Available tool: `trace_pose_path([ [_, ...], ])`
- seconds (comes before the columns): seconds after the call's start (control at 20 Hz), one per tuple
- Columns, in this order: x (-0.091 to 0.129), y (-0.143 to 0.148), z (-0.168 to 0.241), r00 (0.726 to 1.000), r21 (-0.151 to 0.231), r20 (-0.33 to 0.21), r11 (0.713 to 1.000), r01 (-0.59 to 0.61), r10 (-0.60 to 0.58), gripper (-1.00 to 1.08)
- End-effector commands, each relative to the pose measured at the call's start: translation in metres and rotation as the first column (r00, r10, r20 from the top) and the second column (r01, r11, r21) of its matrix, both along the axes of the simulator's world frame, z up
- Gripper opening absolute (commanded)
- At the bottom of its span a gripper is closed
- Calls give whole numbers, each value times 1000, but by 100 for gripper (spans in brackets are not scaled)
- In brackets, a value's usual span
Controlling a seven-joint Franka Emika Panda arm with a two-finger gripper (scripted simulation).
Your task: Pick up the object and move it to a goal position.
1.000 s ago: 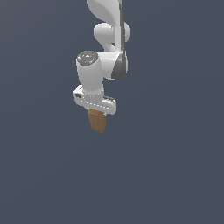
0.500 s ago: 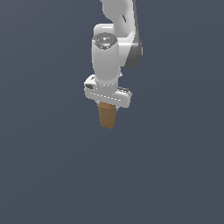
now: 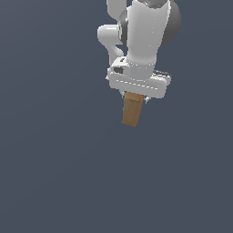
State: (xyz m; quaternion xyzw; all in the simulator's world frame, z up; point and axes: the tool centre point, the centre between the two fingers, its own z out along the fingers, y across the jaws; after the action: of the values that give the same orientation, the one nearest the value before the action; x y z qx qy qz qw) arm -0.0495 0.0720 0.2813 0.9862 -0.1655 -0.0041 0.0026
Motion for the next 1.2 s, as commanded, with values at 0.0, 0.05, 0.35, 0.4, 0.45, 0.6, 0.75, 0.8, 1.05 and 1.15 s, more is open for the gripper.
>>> trace_pose_path([
  [0.0, 3, 24, 27, 1000, 1, 9, 1000, 1, -1, -100],
  [0.05, 4, 34, 35, 1000, 1, 9, 1000, 1, -1, -100],
  [0.35, 11, 87, 83, 1000, 2, 9, 1000, 1, -1, -100],
  [0.4, 12, 94, 90, 1000, 2, 9, 1000, 1, -1, -100],
  [0.45, 13, 101, 96, 1000, 3, 9, 1000, 1, -1, -100],
  [0.6, 16, 121, 114, 1000, 3, 9, 1000, 1, -1, -100],
  [0.75, 18, 138, 129, 1000, 3, 9, 1000, 1, -1, -100],
  [0.8, 19, 142, 133, 1000, 3, 9, 1000, 1, -1, -100],
  [1.05, 23, 160, 149, 1000, 4, 9, 1000, 1, -1, -100],
  [1.15, 24, 165, 153, 1000, 4, 9, 1000, 1, -1, -100],
])
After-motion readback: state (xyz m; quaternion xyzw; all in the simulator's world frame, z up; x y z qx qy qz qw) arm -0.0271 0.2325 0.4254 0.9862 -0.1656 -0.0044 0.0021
